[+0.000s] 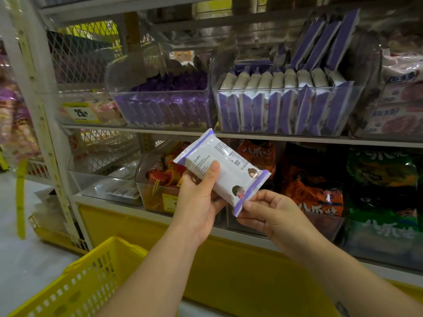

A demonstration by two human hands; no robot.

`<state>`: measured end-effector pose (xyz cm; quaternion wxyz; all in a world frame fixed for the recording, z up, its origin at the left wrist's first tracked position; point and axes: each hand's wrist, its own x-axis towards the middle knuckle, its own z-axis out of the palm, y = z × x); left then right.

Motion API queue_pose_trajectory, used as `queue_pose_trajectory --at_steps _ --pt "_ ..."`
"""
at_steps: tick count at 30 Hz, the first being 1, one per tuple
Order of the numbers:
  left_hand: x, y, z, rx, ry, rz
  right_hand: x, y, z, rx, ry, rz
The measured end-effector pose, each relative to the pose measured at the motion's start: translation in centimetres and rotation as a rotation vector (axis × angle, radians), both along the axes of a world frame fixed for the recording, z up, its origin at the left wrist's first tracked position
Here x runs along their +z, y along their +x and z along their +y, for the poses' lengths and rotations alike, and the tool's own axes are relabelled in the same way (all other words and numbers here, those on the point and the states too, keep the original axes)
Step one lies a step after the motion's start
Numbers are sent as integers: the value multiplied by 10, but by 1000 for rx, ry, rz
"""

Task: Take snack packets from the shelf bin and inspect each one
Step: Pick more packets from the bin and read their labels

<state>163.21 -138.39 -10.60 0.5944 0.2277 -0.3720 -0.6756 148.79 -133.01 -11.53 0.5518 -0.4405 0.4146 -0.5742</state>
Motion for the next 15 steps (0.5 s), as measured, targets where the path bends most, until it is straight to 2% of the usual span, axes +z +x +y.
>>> queue_pose_trajectory --at_steps 5,8,11,13,15 --pt "1 6 -3 3 -3 -58 8 -4 2 74 -70 -15" --pt "-4 5 -2 13 27 -176 10 -5 2 117 -123 -35" --pt "-7 4 -2 44 -12 -336 8 -6 1 42 -166 -25" --pt "-6 4 0 49 -85 -443 6 -6 1 -13 -206 30" --pt "-5 2 2 -1 -118 -470 4 -6 1 -47 -251 137"
